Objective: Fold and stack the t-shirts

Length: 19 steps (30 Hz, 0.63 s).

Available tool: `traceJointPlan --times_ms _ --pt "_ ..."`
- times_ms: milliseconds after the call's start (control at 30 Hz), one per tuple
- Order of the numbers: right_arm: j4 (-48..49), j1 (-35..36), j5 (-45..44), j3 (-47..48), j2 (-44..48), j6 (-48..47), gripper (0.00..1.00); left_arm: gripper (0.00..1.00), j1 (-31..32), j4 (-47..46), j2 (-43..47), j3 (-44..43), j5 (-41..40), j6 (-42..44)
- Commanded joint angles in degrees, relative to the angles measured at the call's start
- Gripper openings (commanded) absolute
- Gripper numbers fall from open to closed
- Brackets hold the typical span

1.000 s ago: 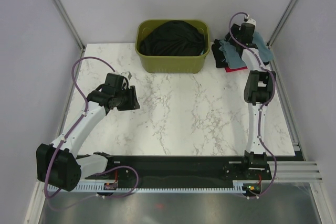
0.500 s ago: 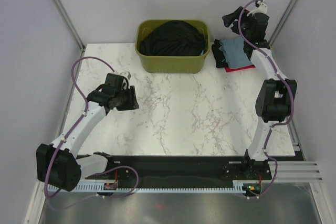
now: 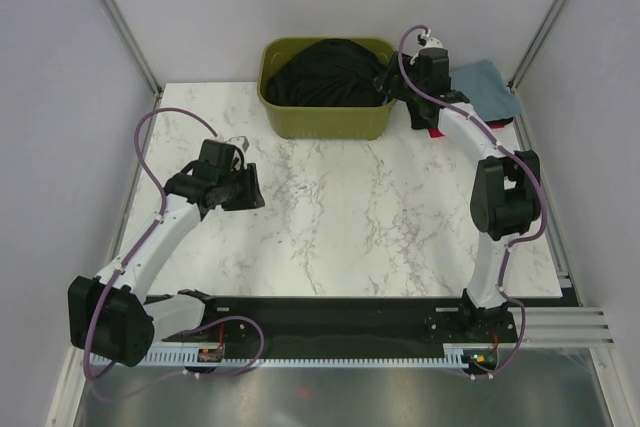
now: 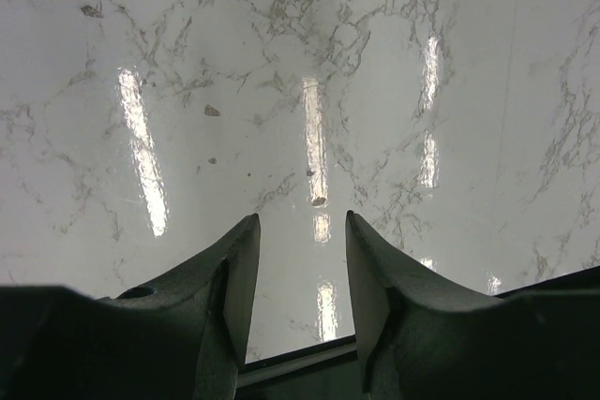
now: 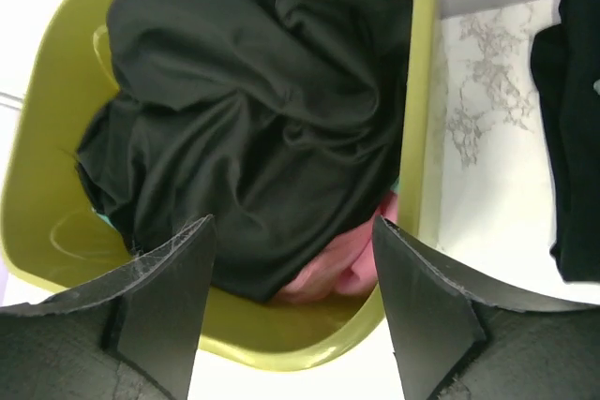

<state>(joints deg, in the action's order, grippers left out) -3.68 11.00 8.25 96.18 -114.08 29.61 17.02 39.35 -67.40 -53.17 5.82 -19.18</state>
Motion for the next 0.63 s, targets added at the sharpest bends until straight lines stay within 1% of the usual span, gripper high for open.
traceJointPlan --times_ms 0,167,233,400,433,467,500,567,600 --pt "-4.13 0.86 -5.52 0.50 0.61 -2.89 0.75 0.49 0.21 0.02 1.57 -0.36 -0.99 2.39" --pt "-5.01 2.26 -9.47 -1.87 2.72 -4.20 0.75 0.49 0.21 -0.07 2.88 -0.62 -0.90 2.22" --pt "-7.20 2.97 -11.41 -1.08 2.55 -5.52 0.75 0.49 0.21 -0.24 3.76 -0.80 -0.99 2.04" --pt "-7.39 3.23 -11.85 -2.14 2.90 -5.61 0.75 0.49 0.21 -0.59 6.13 -0.71 -1.42 2.22" --pt "-7.30 3.32 -11.68 -2.31 2.81 -5.70 0.75 0.49 0.21 -0.59 6.66 -0.62 -1.60 2.48" --pt "-7.30 3.32 -11.42 -2.31 2.64 -5.61 0.75 0.45 0.21 -0.94 7.53 -0.01 -1.35 2.65" --pt "-7.30 3.32 -11.15 -2.31 2.55 -5.70 0.75 0.44 0.21 -1.29 9.63 0.25 -1.69 2.31" --pt "-7.39 3.32 -11.06 -2.40 2.55 -5.52 0.75 0.45 0.21 -2.00 12.36 0.35 -2.04 0.38" --pt "-7.30 3.32 -10.98 -2.23 2.29 -5.52 0.75 0.51 0.21 -2.96 13.94 0.78 -1.96 -0.15"
